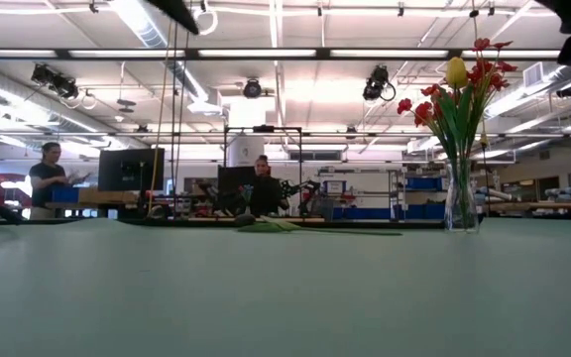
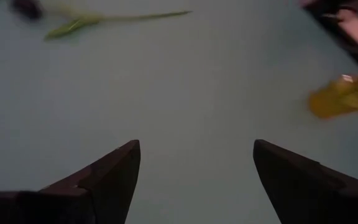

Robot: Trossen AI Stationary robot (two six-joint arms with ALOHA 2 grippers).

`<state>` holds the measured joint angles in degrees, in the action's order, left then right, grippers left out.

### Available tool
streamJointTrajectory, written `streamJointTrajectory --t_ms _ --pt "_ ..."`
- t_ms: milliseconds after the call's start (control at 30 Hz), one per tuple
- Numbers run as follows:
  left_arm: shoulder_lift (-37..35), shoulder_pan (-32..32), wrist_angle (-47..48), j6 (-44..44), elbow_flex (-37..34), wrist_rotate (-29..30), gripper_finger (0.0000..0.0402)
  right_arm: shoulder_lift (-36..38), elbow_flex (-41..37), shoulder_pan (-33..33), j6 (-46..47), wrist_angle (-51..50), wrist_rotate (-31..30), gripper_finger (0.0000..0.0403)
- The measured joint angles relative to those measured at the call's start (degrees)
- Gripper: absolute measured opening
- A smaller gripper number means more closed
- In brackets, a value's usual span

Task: Sort flowers into vase by color
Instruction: Put the top red flowers into the yellow vase, then put the red flowers into the yellow vase

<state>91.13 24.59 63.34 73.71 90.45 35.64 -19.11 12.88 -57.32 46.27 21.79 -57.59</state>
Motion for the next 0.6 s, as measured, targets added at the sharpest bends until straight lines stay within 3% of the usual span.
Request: streamJointTrajectory --t_ms 167,233,333,600 --pt "0.92 2.19 9.39 17.67 0.02 -0.03 0.0318 0.42 0.00 0.04 -16.93 14.59 -10.63 0.0252" --pt "2.19 3.01 11.46 24.01 0.02 -0.08 0.0318 0.35 0.00 0.05 -27.17 22.69 -10.45 0.0252" --pt "5.08 4.31 13.18 30.21 0.02 -2.44 0.0318 0.32 0.46 0.04 -41.71 31.27 -5.37 0.0252" --pt "14.76 8.62 13.15 43.60 0.02 -15.12 0.0318 -1.13 8.58 0.04 -60.41 27.13 -5.88 0.0252"
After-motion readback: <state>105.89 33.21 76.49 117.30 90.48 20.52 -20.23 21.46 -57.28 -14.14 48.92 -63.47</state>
